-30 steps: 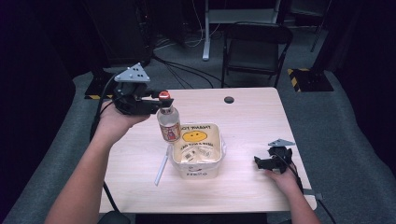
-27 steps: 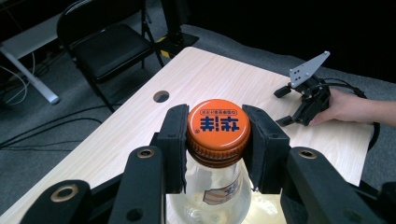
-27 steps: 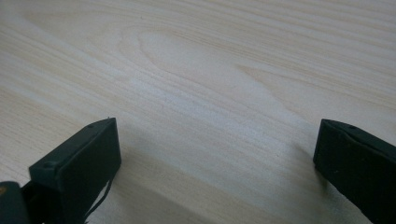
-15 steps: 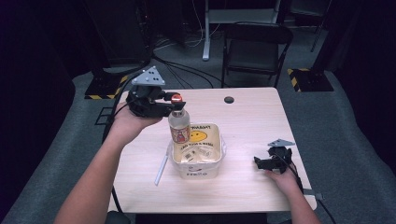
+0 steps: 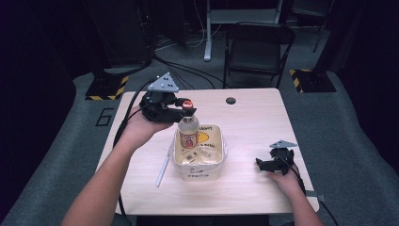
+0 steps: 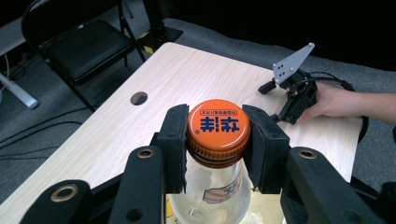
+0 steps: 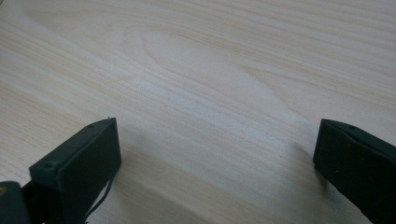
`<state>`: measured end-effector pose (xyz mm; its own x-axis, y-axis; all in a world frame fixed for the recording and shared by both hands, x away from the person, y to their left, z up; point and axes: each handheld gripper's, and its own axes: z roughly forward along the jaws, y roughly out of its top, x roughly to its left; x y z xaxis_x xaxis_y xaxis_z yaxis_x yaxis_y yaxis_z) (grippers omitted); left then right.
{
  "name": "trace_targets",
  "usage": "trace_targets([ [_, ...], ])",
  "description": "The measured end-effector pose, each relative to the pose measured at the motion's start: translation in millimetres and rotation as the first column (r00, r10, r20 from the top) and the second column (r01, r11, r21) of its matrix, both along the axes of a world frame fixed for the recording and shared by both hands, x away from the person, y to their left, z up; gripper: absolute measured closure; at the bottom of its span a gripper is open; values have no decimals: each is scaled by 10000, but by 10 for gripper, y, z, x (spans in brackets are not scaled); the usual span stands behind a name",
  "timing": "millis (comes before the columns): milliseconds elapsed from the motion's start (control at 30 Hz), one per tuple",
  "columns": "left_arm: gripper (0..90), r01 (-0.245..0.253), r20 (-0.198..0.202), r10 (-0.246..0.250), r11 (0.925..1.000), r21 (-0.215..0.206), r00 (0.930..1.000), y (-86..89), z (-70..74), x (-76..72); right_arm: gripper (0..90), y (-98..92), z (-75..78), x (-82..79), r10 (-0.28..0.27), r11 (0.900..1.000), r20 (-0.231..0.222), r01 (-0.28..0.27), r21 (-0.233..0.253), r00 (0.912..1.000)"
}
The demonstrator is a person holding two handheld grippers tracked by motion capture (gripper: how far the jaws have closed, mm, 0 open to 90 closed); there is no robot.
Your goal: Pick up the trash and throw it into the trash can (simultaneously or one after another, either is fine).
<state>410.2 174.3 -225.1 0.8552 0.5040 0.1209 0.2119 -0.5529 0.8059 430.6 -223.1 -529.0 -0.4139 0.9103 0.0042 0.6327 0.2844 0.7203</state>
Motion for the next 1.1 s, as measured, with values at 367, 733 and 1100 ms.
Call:
trace_targets([
  [367,627,105,-382,-102,9999,75,9992,-51,-244,37,0,-1,3,-4,53,10000,-50,-54,-31,10000],
  [733,627,8,-715,-4,10000,52,9974,-55,-511,67,0,3,3,-5,47,10000,-56,-47,11,10000],
  [1100,627,-115,-986,122,9999,80,9950,-49,-739,114,1,3,3,-6,50,10000,-59,-50,9,10000],
])
